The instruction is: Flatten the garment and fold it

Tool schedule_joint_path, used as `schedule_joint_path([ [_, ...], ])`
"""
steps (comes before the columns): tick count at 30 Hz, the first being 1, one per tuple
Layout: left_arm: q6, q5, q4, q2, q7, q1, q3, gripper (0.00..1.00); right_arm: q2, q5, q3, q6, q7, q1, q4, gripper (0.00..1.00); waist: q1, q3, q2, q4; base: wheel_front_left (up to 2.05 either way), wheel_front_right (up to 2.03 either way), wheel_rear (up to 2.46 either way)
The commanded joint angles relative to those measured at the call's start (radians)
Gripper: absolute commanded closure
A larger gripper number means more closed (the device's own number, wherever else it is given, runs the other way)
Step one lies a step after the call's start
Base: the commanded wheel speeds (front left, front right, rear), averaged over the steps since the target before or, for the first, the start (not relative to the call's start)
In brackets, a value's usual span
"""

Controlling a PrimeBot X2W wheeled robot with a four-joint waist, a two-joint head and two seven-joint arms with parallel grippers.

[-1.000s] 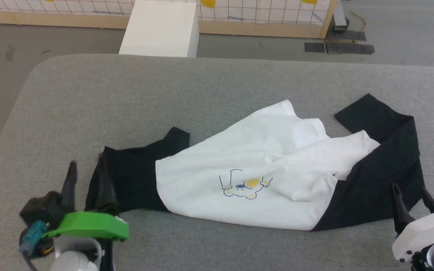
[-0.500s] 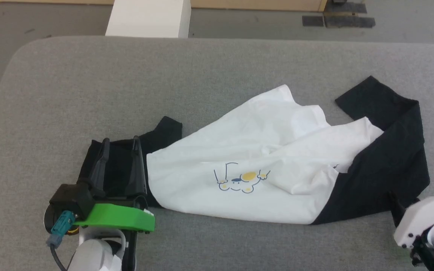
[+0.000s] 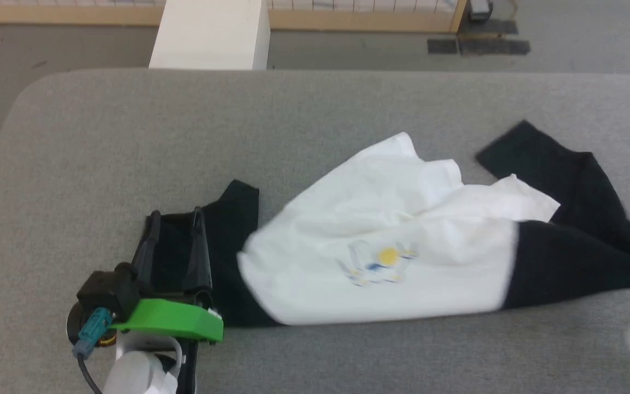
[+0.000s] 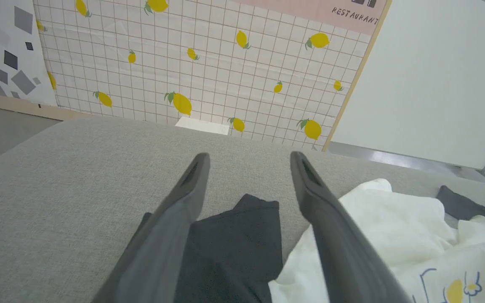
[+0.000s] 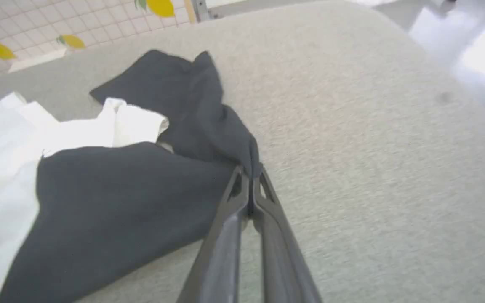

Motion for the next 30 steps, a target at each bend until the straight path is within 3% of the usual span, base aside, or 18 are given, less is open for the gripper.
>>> schedule_joint_path([
  [1,-0.006,0.005,0.007,-0.003,-0.005,0.014,0.006,0.00,-0.004,-0.018,-0.041,-0.002,-0.019,0.029,-0.030,1.00,0.0000,-0.043,0.0000,-0.021,0.00,0.00,0.00],
  [8,-0.020,0.011,0.021,-0.009,-0.005,0.041,0.011,0.00,-0.004,-0.059,-0.256,-0.002,0.092,0.159,-0.106,1.00,0.0000,-0.085,0.0000,-0.052,0.00,0.00,0.00],
  [13,-0.026,0.013,0.027,-0.011,-0.005,0.040,0.009,0.00,-0.004,-0.012,-0.269,-0.002,0.185,0.198,-0.052,1.00,0.0000,-0.076,0.0000,-0.073,0.00,0.00,0.00],
  [14,-0.027,0.012,0.031,-0.012,-0.005,0.038,0.004,0.00,-0.004,-0.001,-0.257,-0.002,0.176,0.196,-0.046,0.76,0.0000,-0.073,0.0000,-0.076,0.00,0.00,0.00],
  [15,-0.029,0.012,0.039,-0.012,-0.005,0.033,-0.003,0.00,-0.004,0.009,-0.233,-0.002,0.157,0.195,-0.040,0.18,0.0000,-0.070,0.0000,-0.079,0.00,0.00,0.00],
  [16,-0.030,0.011,0.046,-0.012,-0.003,0.026,-0.011,0.00,-0.004,0.016,-0.209,-0.002,0.134,0.192,-0.040,0.00,0.0000,-0.067,0.0000,-0.081,0.00,0.00,0.00],
  [24,-0.050,0.015,0.107,-0.017,0.102,-0.131,-0.162,0.00,-0.004,0.029,0.061,-0.002,-0.256,0.150,-0.113,0.00,0.0000,-0.019,0.0000,-0.097,0.00,0.00,0.00],
  [25,-0.052,0.009,0.156,-0.018,0.179,-0.226,-0.222,0.00,-0.004,0.012,0.183,-0.002,-0.380,0.135,-0.138,0.00,0.0000,0.009,0.0000,-0.109,0.00,0.00,0.00],
  [30,-0.030,-0.018,0.259,-0.019,0.305,-0.373,-0.295,0.00,-0.004,-0.007,0.311,-0.002,-0.461,0.098,-0.134,0.00,0.0000,0.054,0.0000,-0.144,0.00,0.00,0.00],
])
